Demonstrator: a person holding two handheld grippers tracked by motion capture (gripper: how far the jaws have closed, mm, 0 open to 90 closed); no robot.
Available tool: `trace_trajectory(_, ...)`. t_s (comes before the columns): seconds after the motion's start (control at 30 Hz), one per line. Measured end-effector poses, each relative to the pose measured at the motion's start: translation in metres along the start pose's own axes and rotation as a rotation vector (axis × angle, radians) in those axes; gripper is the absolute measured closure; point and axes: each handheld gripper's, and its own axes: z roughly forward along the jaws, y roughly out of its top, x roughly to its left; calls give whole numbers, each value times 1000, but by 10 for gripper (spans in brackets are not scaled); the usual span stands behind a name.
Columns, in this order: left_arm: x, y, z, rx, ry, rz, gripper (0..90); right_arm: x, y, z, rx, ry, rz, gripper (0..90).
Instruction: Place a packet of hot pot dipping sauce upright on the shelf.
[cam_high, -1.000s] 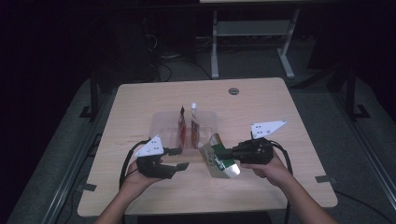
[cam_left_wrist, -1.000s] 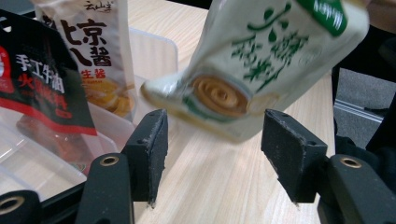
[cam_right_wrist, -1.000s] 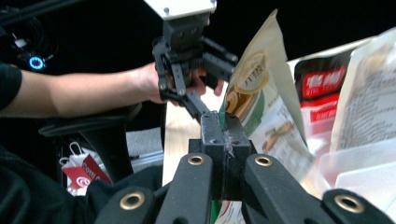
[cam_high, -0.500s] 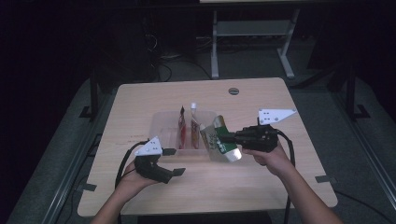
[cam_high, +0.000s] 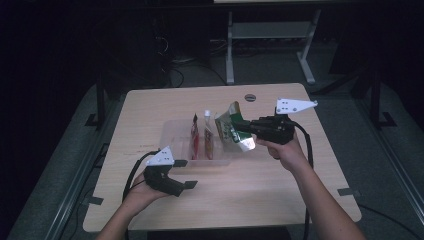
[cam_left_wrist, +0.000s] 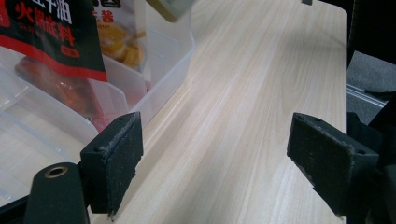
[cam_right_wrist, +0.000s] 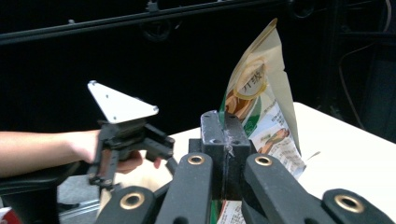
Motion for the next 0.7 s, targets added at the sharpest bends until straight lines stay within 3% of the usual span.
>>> trace_trajectory(0.13,1,-1,2,9,-2,0,178,-8,-2,5,2,-31,4,900)
trace_trajectory(0.43,0,-2,5,26,-9,-3,175,-23,-19,15,70,-83,41,900)
trace_trajectory(0.6,-2,-3,9,34,-19,-18,168,-25,-23,19,105,-92,47,898)
trace_trajectory(0.7,-1,-4,10,50,-18,2,166,-25,-25,22,130,-113,45,887)
